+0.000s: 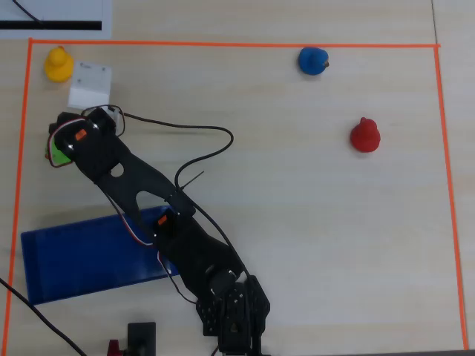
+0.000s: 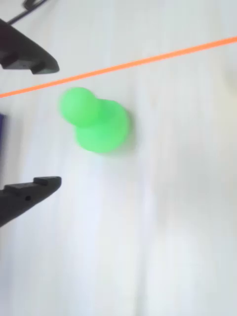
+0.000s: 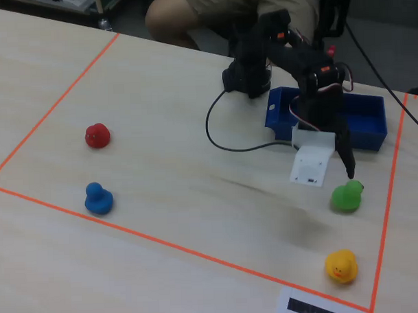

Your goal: Grasp green duck and put it into box.

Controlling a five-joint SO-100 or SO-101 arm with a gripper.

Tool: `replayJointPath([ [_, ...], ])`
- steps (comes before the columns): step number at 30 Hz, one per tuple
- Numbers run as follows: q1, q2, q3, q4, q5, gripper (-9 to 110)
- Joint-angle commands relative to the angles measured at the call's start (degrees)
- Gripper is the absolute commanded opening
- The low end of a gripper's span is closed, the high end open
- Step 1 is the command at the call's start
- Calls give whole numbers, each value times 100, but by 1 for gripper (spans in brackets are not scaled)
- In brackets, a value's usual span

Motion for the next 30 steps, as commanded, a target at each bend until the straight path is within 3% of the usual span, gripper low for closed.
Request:
replayJointPath([
  [1,-62,-62,-580,44,53,29],
  [14,-853,-343,-888,237,545,29],
  [19,-879,-1160,-2004,589,536,29],
  [30,-712,-1494,-2276,466,475,29],
])
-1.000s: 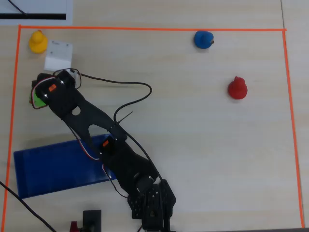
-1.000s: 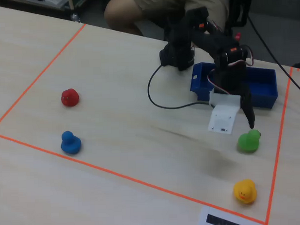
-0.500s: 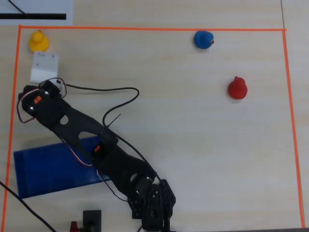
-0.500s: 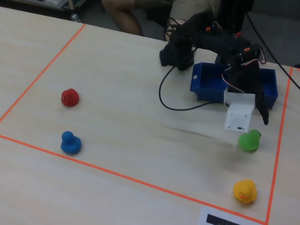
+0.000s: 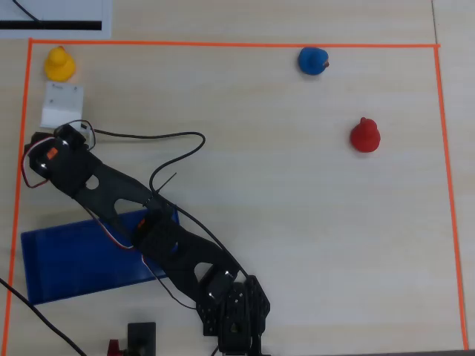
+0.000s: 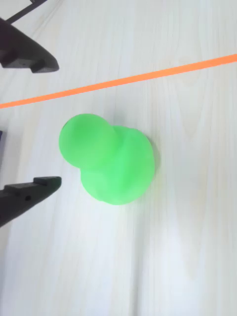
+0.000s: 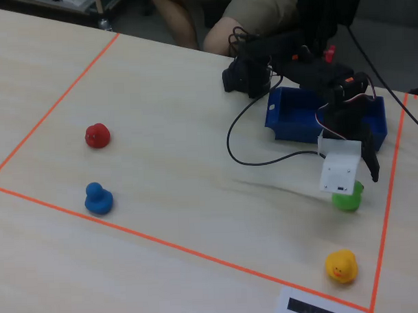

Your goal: Grasp green duck and put it into box.

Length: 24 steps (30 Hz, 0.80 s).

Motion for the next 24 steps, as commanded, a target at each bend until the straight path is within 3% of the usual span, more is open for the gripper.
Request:
replayJointPath([
  [1,114,-18,-369,-105,-26,29],
  [21,202,-396,-457,-431,-70,27],
  [23,220,-439,-448,-439,-88,19],
  [24,229,-448,-448,-448,-79,7],
])
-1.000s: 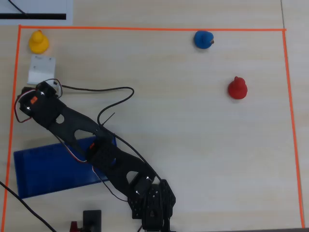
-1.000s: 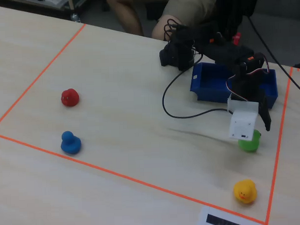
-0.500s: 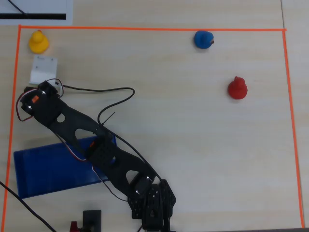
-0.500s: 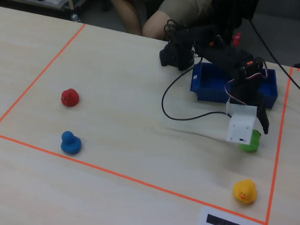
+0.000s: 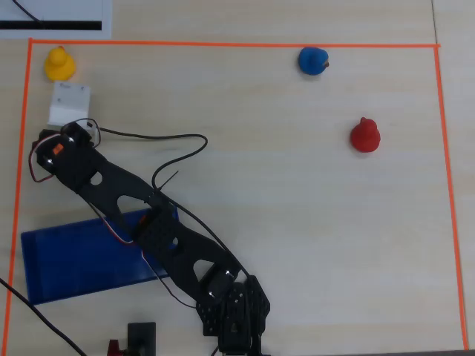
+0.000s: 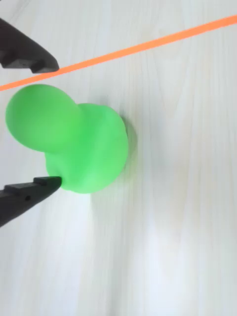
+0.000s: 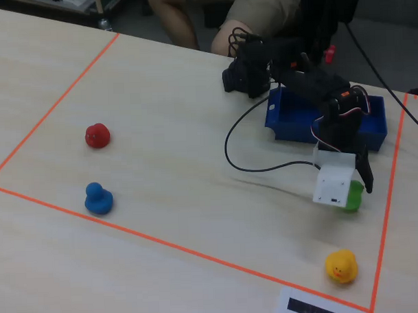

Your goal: Grasp green duck and put it into box.

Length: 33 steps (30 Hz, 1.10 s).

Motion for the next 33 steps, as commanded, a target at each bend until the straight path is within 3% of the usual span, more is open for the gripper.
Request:
replayJointPath([
  [1,88,53,-343,-149,9,0],
  [9,255,123,-1301,782,-70,0],
  [17,299,2048,-1274,2329,-26,0],
  [27,-1213,5511,3454,2145,308,0],
  [33,-1020,6319,4825,1767,167,0],
])
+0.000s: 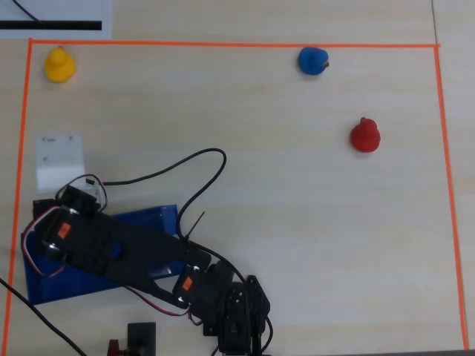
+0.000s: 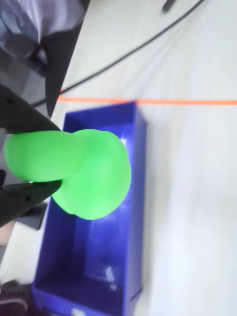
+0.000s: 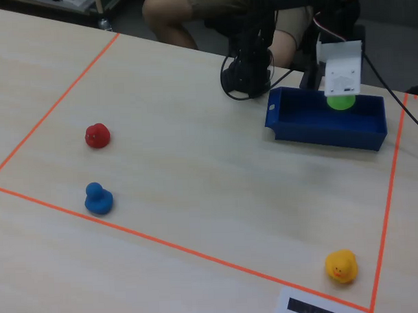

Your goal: Grasp green duck and put it into box.

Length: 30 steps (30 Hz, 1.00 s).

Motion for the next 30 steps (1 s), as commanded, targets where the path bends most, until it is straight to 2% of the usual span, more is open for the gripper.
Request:
replayJointPath([
  [1,176,633,861,-325,-97,0],
  [10,-26,932,1951,-694,-352,0],
  [28,-905,1441,3076,-519,-879,0],
  [29,-940,1441,3103,-519,-914,1],
  [30,-958,1441,3103,-519,-940,7],
])
